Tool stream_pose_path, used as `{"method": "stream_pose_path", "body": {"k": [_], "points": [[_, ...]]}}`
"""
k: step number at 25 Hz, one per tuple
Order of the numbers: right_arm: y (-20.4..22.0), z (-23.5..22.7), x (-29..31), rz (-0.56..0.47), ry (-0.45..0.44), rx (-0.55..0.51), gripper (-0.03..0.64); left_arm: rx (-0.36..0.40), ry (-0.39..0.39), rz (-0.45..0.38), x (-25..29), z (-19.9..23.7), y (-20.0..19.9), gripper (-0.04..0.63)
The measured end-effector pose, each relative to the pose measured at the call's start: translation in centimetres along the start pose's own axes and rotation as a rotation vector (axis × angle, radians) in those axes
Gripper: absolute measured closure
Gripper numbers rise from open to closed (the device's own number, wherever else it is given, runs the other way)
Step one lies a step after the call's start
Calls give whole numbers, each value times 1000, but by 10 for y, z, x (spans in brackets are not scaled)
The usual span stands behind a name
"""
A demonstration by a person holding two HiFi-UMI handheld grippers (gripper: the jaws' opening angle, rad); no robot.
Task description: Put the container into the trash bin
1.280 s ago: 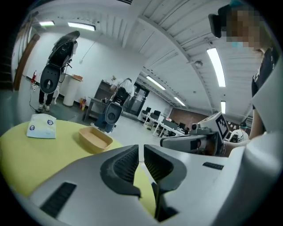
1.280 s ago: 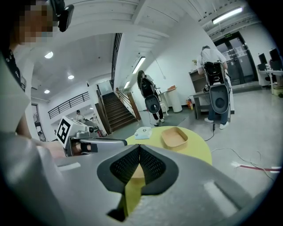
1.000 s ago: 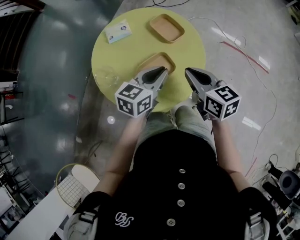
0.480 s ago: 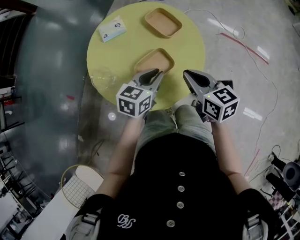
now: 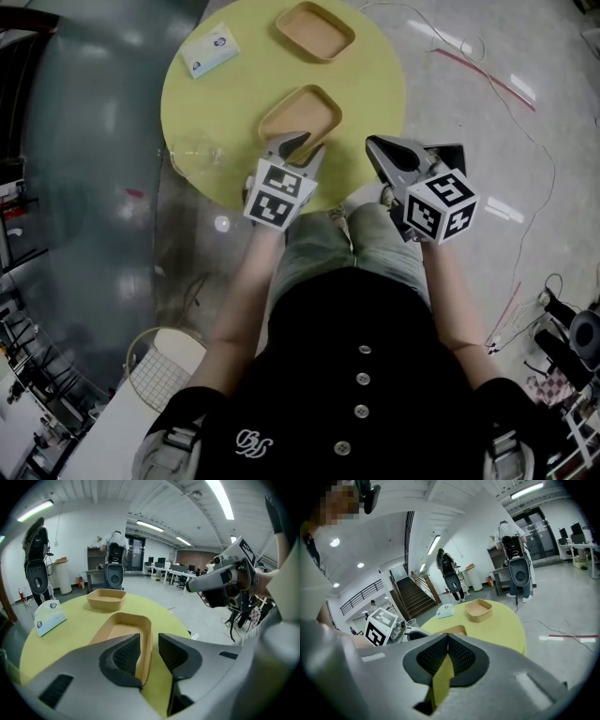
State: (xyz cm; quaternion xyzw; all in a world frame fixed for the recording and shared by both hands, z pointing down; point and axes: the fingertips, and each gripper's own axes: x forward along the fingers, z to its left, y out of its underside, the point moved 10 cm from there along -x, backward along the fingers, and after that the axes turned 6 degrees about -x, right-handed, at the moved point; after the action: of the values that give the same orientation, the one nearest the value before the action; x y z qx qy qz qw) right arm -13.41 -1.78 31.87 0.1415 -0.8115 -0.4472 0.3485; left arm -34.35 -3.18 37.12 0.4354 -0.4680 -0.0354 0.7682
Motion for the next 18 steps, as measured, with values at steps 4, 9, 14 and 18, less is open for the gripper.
{"method": "stream_pose_path", "body": {"k": [4,9,14,18], "points": [[2,-1,-3,2,12,10,612,51,1,61,8,-1,1,488],[8,-1,-9,8,25,20,614,65,-9,129,18,0,5,488],[16,-4,-18,12,34,26,614,122,-39,157,23,-2,3,497],[17,-7,-25,-4,39,38,614,173,-50,190,26,-4,3,536]]}}
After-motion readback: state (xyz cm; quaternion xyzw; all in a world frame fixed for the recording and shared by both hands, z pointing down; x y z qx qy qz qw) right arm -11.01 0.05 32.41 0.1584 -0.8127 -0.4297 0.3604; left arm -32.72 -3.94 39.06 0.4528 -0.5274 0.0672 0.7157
